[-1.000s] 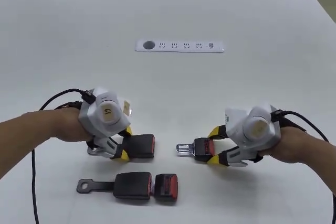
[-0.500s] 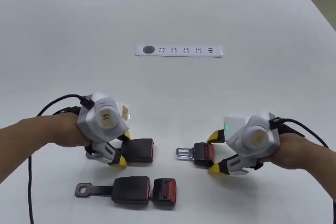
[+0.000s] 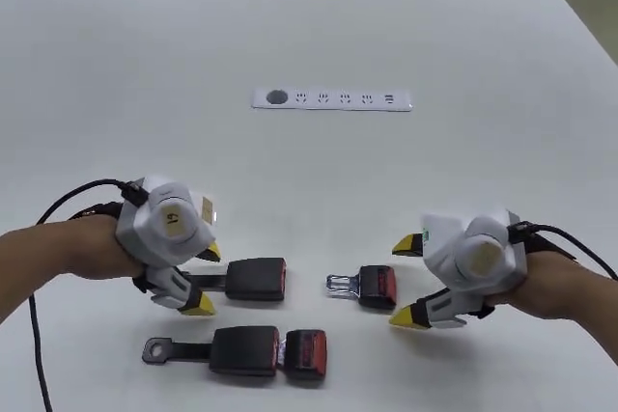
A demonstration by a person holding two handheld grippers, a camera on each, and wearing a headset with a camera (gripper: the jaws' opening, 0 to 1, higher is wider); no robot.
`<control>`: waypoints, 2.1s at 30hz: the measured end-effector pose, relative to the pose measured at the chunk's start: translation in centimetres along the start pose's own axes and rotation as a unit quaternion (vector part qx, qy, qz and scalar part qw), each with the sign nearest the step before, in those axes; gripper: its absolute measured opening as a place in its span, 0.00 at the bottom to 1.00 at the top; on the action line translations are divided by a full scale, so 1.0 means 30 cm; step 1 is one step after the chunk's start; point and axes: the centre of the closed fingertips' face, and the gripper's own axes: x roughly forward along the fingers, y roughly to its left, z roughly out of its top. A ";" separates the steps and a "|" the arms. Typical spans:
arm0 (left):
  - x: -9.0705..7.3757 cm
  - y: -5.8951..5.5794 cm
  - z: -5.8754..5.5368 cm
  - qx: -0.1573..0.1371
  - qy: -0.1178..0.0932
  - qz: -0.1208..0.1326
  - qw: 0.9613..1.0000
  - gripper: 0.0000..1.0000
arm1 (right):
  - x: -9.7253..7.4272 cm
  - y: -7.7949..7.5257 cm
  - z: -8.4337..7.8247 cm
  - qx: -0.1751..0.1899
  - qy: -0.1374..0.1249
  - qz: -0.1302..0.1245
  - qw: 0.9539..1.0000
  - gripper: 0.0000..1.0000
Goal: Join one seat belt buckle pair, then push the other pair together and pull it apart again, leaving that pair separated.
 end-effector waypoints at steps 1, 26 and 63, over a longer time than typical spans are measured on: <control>0.003 -0.004 -0.013 -0.006 -0.001 0.002 1.000 0.43 | -0.003 0.002 0.001 0.002 0.000 -0.001 1.000 0.55; -0.121 -0.092 -0.098 -0.202 -0.158 0.091 0.962 0.62 | -0.101 0.087 -0.024 0.109 -0.048 -0.074 0.990 0.75; -0.180 -0.221 -0.088 -0.285 -0.290 0.177 0.896 1.00 | -0.149 0.237 0.088 0.244 -0.153 -0.157 0.945 0.99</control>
